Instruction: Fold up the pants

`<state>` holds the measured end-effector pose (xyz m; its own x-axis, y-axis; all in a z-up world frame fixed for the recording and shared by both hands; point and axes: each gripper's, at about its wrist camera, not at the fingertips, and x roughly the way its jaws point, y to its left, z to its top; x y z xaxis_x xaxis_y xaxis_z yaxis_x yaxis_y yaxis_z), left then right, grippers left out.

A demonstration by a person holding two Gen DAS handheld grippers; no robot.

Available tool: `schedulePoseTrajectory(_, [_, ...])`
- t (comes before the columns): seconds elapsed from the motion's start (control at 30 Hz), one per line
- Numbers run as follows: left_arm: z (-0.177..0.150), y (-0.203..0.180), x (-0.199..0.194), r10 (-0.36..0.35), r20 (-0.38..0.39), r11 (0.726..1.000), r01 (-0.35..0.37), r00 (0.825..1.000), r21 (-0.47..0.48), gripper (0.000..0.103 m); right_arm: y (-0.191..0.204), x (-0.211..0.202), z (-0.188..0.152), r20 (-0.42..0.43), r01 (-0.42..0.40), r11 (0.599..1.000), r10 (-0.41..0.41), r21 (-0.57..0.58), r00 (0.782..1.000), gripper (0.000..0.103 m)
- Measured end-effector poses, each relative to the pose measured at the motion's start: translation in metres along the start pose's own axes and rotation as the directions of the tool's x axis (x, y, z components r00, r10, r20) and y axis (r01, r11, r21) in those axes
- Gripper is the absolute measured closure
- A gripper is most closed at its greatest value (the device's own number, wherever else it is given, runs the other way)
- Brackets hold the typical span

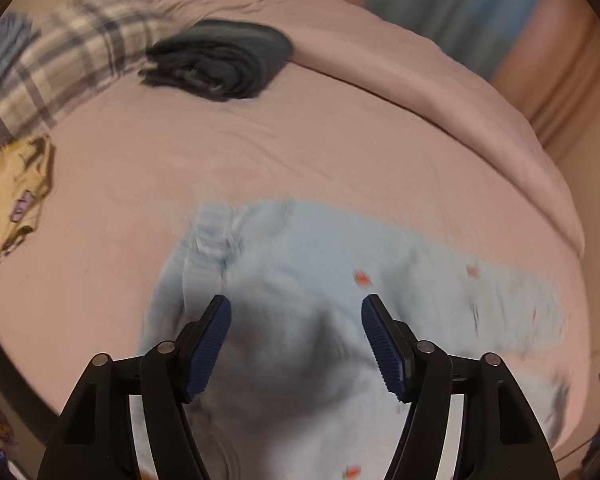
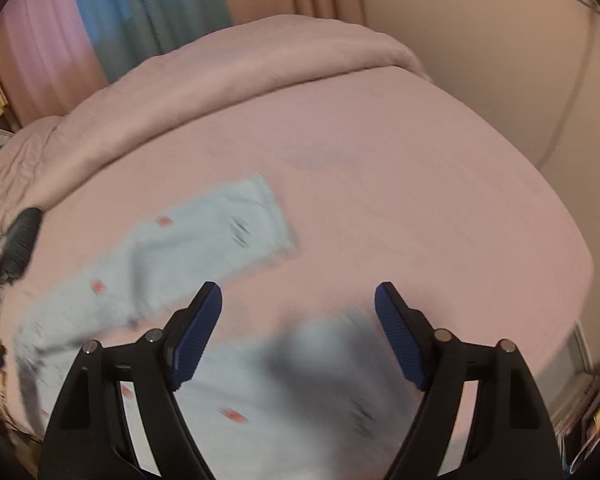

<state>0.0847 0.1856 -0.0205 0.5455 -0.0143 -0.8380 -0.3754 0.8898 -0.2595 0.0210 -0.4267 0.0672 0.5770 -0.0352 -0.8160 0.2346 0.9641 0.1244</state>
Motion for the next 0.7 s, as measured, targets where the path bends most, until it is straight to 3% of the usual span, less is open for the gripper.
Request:
schedulePoseTrajectory(0.1, [0.024,0.018,0.025,0.028,-0.019,0.998,-0.029,0.999,-0.054,0.035,0.025,0.029,0.033,-0.019,0.019,0.998,-0.018,0.055,1.000,0.024])
schedulePoseTrajectory(0.2, [0.038,0.037,0.047,0.065,-0.049,0.989,-0.071,0.997,-0.128,0.035,0.051,0.078,0.069,-0.118,0.011,0.998,-0.003,0.066,0.993,0.024])
schedulePoseTrajectory(0.33, [0.052,0.055,0.069,0.057,-0.077,0.980,-0.071,0.995,-0.187,0.035,0.072,0.131,0.089,-0.187,0.061,0.998,-0.056,0.017,0.981,0.024])
schedulePoseTrajectory(0.43, [0.058,0.063,0.084,0.102,-0.088,0.975,-0.117,0.991,-0.191,0.035,0.072,0.173,0.094,-0.248,0.093,0.996,-0.088,0.009,0.965,0.024])
schedulePoseTrajectory(0.57, [0.054,0.073,0.095,0.056,-0.105,0.974,-0.077,0.993,-0.211,0.035,0.074,0.217,0.093,-0.270,0.177,0.983,-0.184,-0.052,0.945,0.024])
schedulePoseTrajectory(0.7, [0.058,0.076,0.099,-0.031,-0.082,0.977,0.013,0.996,-0.211,0.035,0.074,0.220,0.092,-0.210,0.171,0.985,-0.171,-0.018,0.963,0.021])
